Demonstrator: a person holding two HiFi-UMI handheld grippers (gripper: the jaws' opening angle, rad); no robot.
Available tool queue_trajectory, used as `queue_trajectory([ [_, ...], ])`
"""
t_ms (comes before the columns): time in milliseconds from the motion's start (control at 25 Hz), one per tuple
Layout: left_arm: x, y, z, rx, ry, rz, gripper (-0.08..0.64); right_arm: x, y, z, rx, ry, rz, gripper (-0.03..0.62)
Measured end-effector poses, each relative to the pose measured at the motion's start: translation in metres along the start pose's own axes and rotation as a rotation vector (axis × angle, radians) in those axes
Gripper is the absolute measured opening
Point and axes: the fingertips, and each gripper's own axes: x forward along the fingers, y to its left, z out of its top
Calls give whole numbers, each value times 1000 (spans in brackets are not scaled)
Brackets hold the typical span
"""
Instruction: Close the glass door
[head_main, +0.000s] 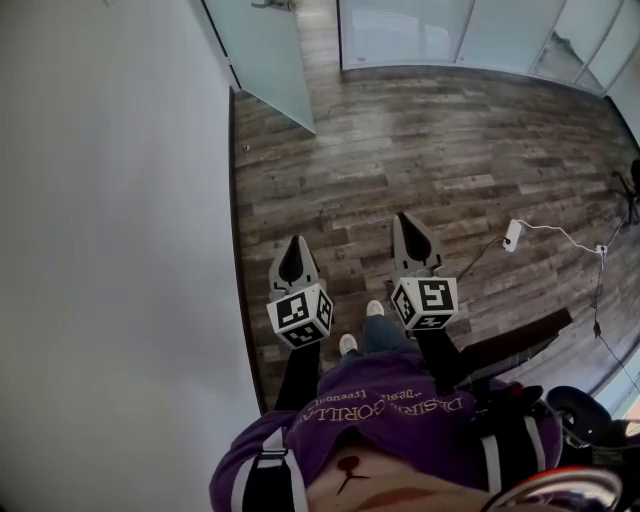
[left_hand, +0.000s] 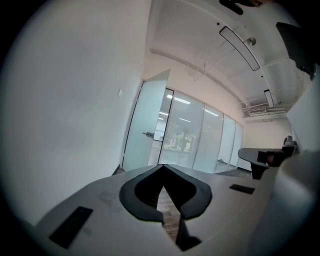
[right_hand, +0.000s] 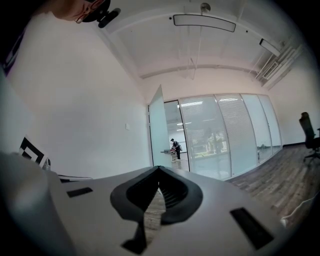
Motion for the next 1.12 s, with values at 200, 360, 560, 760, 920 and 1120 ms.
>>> queue_trajectory([
  [200,39,-4,7,10,-15,15,2,38,-20,0,10,-10,16,-3],
  [360,82,-13,26,12,-47,20,2,80,-41,14,-5,-29,43,-3],
  [560,128,-33,47,12,-66,29,2,124,-69,31,-11,-30,78,-3],
  [760,159,-41,44,7,-66,44,2,154,-90,30,-12,-29,105,-3],
  [920,177,-41,42,1,-59,63,2,173,-97,24,-7,-9,129,-3],
  [1120,200,-35,43,-3,-50,82,2,200,-101,22,-5,6,150,-3],
])
